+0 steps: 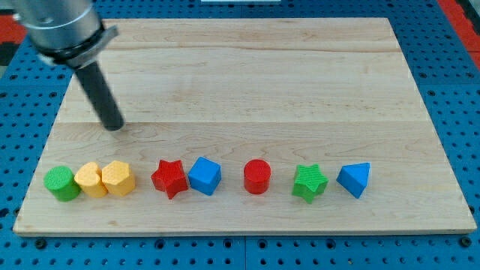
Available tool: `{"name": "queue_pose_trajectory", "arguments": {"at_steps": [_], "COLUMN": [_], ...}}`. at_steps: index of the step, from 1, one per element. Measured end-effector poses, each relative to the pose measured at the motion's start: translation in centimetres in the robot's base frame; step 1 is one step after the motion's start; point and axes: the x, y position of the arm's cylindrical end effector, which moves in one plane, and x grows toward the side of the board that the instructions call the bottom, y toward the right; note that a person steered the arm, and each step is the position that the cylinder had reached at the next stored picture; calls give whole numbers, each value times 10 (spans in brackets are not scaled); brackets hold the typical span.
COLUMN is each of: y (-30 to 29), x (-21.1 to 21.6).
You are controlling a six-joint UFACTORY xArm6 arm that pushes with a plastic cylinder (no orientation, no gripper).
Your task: Move the red circle to the top left to the board
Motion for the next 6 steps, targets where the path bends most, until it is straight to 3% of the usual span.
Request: {"name": "queue_pose_trajectory", "arguments": {"at_steps": [1, 3, 4, 5, 6], "y": [66, 269, 372, 439, 457], "x": [-45, -59, -33, 15, 89]}}
